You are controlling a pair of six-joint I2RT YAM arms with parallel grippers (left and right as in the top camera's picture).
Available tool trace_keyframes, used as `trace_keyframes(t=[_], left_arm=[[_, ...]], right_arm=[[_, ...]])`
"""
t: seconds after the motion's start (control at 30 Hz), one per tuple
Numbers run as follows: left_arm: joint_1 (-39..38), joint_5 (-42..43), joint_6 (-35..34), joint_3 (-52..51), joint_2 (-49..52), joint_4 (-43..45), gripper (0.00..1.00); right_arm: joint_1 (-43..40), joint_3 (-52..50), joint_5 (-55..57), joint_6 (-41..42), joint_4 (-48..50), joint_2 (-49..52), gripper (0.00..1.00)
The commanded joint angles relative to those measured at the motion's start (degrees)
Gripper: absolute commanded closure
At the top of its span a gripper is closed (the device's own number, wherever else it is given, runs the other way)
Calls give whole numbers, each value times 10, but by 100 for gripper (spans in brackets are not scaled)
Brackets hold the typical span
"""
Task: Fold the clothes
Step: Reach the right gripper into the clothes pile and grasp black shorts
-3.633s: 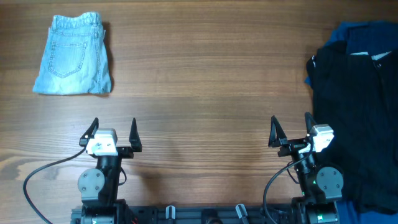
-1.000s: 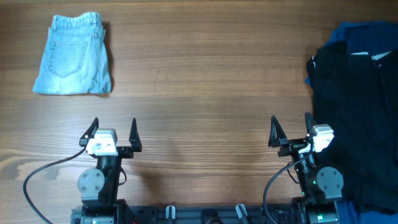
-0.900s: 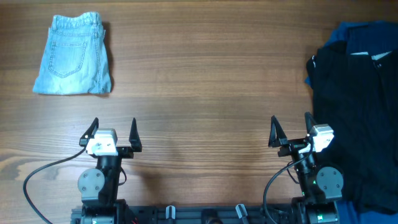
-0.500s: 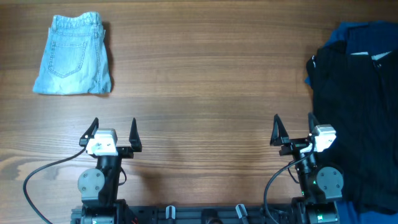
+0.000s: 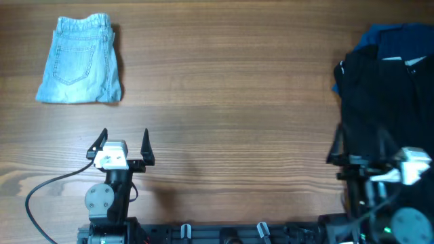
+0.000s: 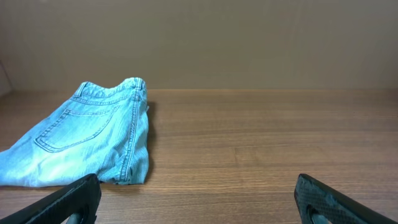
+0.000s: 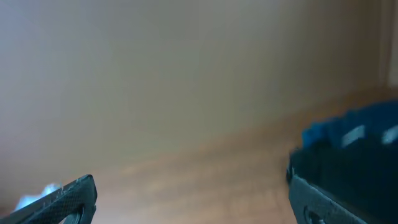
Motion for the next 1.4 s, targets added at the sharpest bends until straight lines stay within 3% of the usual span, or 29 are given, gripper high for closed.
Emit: trace_keyframes(t=[0.0, 0.2, 0.47, 0.7, 0.83, 0.9, 1.07, 1.37], left_arm=[[-2, 2, 13, -4, -4, -1, 0], [-2, 2, 13, -4, -4, -1, 0], [-2, 2, 13, -4, -4, -1, 0], [-2, 2, 13, -4, -4, -1, 0], [-2, 2, 13, -4, -4, -1, 0], [-2, 2, 13, -4, -4, -1, 0], [-2, 2, 13, -4, -4, -1, 0], [-2, 2, 13, -4, -4, -1, 0]], right_arm=[[-1, 117, 32, -10, -43, 108, 0], [-1, 359, 43, -39, -150, 349, 0], [-29, 682, 127, -99, -325, 761, 0], [-138, 696, 73, -126, -233, 1007, 0], [-160, 695, 70, -126, -175, 1069, 0], [-164, 695, 55, -115, -150, 1100, 16], [-163, 695, 28, -12, -145, 1169, 37], [-161, 688, 27, 10, -137, 1238, 30]])
